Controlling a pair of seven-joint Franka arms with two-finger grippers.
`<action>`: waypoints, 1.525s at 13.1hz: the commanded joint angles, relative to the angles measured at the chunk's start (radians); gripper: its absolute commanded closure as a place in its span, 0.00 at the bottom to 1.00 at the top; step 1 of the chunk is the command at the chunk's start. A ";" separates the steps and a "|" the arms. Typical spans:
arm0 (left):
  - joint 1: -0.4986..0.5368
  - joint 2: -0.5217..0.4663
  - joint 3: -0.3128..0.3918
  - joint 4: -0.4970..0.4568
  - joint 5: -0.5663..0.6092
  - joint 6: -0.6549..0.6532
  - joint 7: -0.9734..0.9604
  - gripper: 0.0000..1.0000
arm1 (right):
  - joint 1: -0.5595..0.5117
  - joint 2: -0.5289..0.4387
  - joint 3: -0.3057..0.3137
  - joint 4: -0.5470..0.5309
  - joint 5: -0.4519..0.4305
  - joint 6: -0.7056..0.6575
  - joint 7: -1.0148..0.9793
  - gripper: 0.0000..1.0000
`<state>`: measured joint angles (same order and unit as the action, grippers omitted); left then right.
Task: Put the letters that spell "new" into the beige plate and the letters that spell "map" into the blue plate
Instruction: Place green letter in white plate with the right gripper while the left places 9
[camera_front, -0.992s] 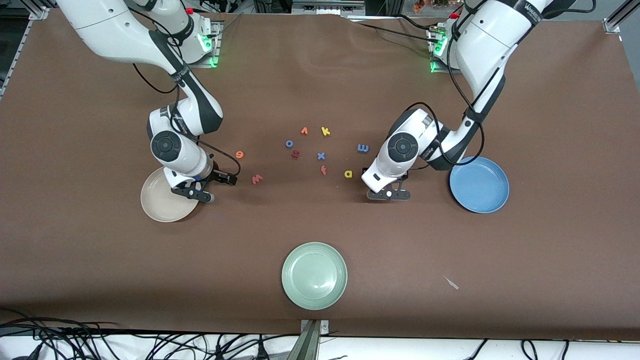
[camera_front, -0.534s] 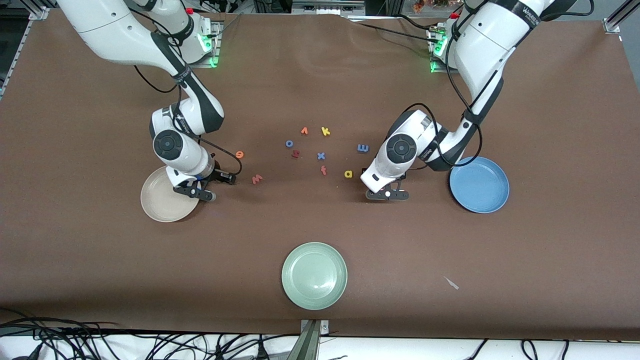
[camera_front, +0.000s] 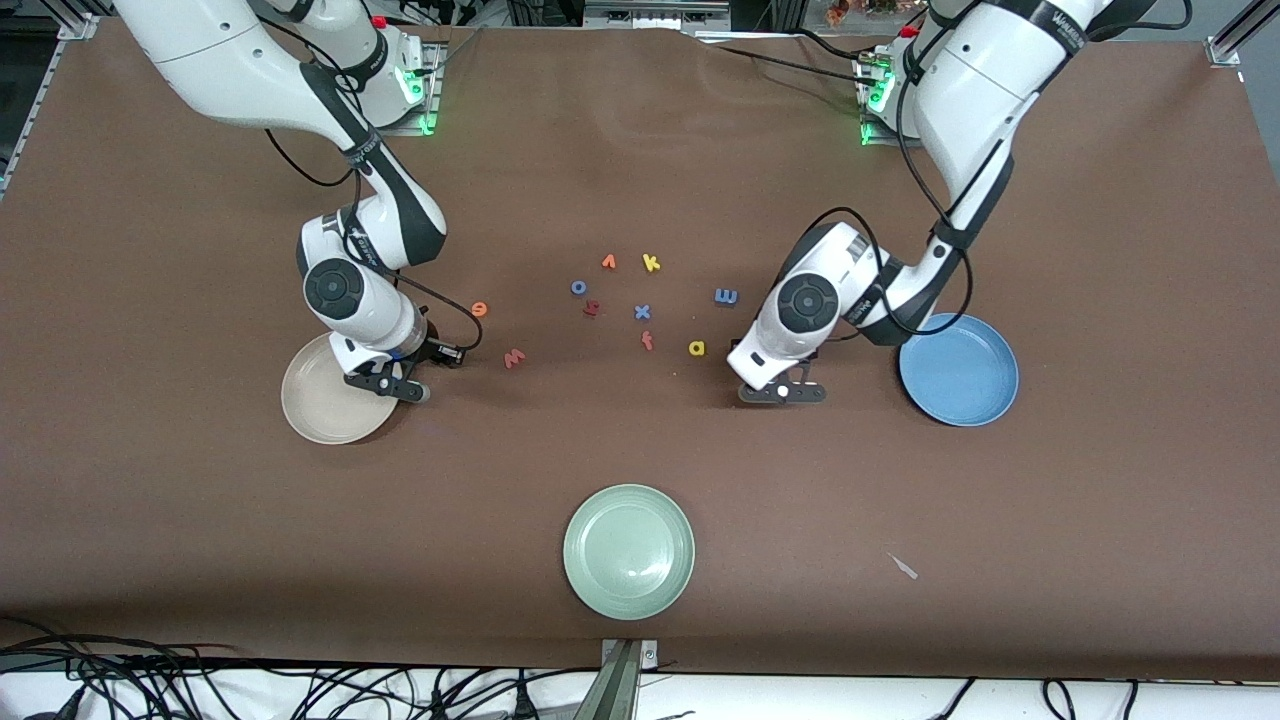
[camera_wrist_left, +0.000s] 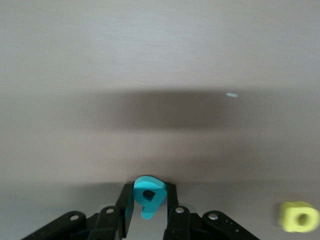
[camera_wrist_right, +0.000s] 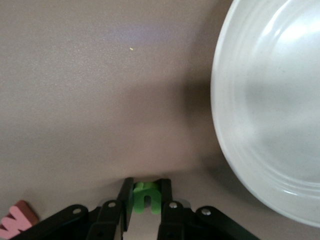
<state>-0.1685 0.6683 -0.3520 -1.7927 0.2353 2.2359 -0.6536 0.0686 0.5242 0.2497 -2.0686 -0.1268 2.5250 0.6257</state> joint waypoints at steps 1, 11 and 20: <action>0.073 -0.064 -0.007 0.024 0.024 -0.125 0.015 0.99 | -0.007 -0.048 -0.007 -0.015 -0.011 -0.020 -0.037 0.97; 0.395 -0.145 0.001 0.012 0.039 -0.363 0.595 0.97 | -0.033 -0.093 -0.164 0.205 0.004 -0.402 -0.489 0.49; 0.370 -0.127 -0.132 0.032 -0.002 -0.257 0.312 0.00 | -0.030 -0.119 0.026 0.168 0.022 -0.428 -0.087 0.36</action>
<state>0.2313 0.5438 -0.4441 -1.7510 0.2367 1.9315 -0.2057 0.0414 0.4395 0.2158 -1.8636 -0.1157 2.1042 0.4159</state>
